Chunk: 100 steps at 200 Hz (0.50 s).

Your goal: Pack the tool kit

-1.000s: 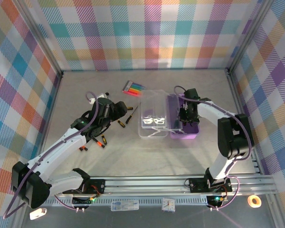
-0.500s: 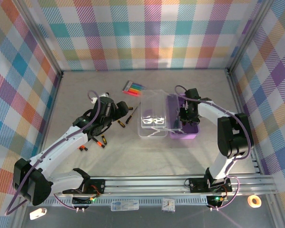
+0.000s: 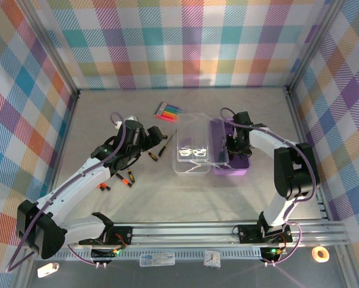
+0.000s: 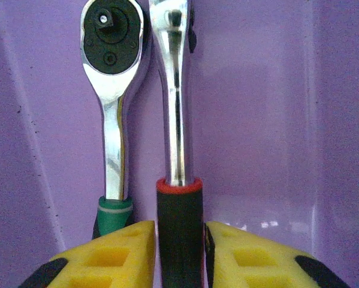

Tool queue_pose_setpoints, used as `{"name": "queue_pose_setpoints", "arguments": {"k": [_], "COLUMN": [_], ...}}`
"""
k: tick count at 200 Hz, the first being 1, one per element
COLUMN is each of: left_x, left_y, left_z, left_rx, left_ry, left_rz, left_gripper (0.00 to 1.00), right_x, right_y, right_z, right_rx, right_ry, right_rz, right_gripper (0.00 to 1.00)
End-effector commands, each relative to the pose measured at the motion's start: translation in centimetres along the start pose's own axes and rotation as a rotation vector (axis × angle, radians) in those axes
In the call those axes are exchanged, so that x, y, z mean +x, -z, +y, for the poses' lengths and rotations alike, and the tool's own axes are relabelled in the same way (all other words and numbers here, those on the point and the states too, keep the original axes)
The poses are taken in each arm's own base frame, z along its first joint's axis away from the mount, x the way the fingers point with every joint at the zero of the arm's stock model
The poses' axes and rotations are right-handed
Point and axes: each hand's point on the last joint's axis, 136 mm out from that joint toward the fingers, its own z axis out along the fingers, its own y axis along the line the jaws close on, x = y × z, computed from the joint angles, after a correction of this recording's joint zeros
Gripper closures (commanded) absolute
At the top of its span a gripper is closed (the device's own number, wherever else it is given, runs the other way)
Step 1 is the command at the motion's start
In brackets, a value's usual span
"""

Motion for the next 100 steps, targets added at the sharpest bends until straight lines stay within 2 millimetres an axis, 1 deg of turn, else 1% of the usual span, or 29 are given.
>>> {"name": "queue_pose_setpoints", "arguments": {"k": [1, 39, 51, 74, 85, 100], "left_x": [-1.0, -1.6, -2.0, -3.0, -3.3, -3.8], "left_y": [0.6, 0.9, 1.1, 1.0, 0.7, -0.2], "left_z": [-0.4, -1.0, -1.1, -1.2, -1.0, -0.5], "left_rx": [0.003, 0.012, 0.006, -0.02, -0.032, -0.05], "left_ry": [-0.017, -0.04, -0.055, -0.083, -0.077, -0.057], "left_rz": [-0.006, -0.014, -0.026, -0.044, -0.041, -0.014], "left_gripper": [0.04, 0.04, 0.04, 0.05, 0.07, 0.13], "right_x": [-0.5, -1.2, -1.5, -2.4, -2.8, -3.3], "right_y": [1.0, 3.0, 4.1, 6.9, 8.4, 10.1], "right_z": [0.8, 1.0, 0.9, 0.9, 0.9, 1.1], "right_rx": [-0.034, -0.036, -0.025, -0.007, -0.002, -0.012], "right_ry": [0.005, 0.011, 0.011, 0.011, 0.008, 0.004], "right_rz": [-0.016, -0.053, -0.073, -0.13, -0.164, -0.208], "right_gripper": [0.68, 0.67, 0.66, 0.64, 0.64, 0.64]}}
